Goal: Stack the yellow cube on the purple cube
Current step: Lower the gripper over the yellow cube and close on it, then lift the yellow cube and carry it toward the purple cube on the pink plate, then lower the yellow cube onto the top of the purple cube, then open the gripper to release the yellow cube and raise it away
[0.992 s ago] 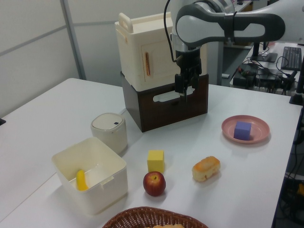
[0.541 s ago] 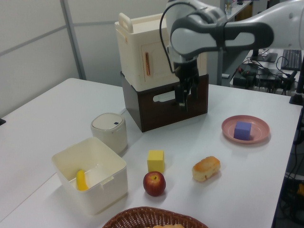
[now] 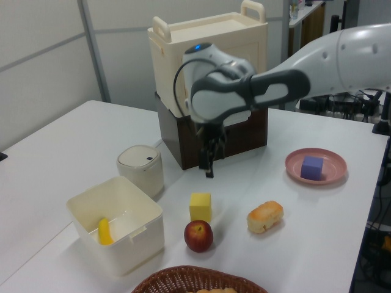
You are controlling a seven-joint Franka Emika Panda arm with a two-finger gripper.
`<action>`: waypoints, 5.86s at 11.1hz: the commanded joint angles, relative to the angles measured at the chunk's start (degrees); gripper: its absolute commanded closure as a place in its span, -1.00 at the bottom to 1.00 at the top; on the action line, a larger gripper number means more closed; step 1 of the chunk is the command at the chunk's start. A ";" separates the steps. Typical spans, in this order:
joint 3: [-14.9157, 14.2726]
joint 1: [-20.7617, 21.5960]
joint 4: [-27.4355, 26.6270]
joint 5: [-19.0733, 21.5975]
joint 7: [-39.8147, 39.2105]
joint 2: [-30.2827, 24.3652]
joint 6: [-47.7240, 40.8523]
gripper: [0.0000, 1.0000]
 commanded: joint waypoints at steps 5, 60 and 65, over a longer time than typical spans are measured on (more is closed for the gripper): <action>-0.51 3.70 -0.69 0.32 -0.55 7.55 9.95 -1.00; -2.80 -17.42 9.06 -10.67 -24.69 0.44 -20.62 -1.00; -2.54 -6.69 11.70 -4.53 -1.37 -1.93 -20.45 -1.00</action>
